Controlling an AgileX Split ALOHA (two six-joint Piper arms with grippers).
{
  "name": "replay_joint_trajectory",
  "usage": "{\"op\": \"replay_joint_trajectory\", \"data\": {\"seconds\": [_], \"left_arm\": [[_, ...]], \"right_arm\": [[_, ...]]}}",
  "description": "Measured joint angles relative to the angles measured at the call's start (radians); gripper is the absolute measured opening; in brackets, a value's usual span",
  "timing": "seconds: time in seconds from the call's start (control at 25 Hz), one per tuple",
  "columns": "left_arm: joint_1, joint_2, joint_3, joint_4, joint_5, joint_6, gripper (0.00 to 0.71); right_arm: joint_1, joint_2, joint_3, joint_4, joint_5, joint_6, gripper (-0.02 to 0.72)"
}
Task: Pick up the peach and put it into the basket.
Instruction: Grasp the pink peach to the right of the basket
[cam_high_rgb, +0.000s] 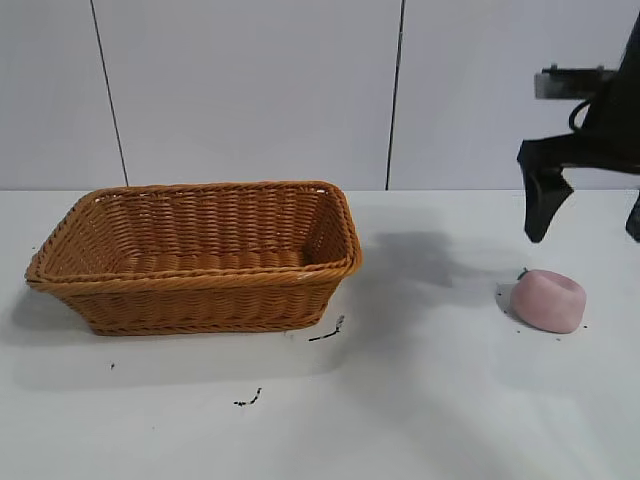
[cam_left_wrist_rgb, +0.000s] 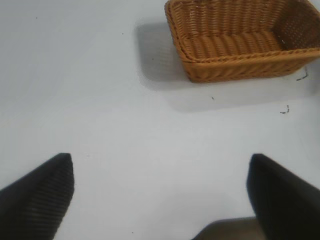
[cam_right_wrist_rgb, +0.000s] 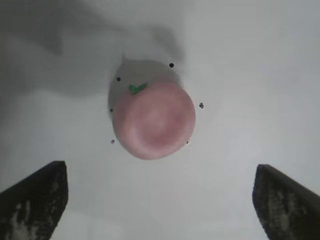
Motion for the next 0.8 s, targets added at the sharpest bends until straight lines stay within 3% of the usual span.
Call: {"op": "replay_joint_trajectory", "data": {"seconds": [0.32, 0.6, 0.64, 0.72, 0.8], "left_arm": [[0.000, 0.000, 0.000, 0.000, 0.000, 0.000, 0.692], [0.000, 0.000, 0.000, 0.000, 0.000, 0.000, 0.692], [0.000, 0.000, 0.000, 0.000, 0.000, 0.000, 0.692], [0.000, 0.000, 0.000, 0.000, 0.000, 0.000, 0.692], [0.000, 0.000, 0.000, 0.000, 0.000, 0.000, 0.692]], "right_arm": [[0.000, 0.136, 0.000, 0.016, -0.104, 0.000, 0.689], [0.000, 0.152, 0.000, 0.019, -0.121, 0.000, 0.680], [0.000, 0.152, 0.000, 0.019, -0.118, 0.000, 0.624], [0.000, 0.152, 0.000, 0.020, -0.105, 0.000, 0.440], [0.000, 0.152, 0.000, 0.022, -0.096, 0.000, 0.203]]}}
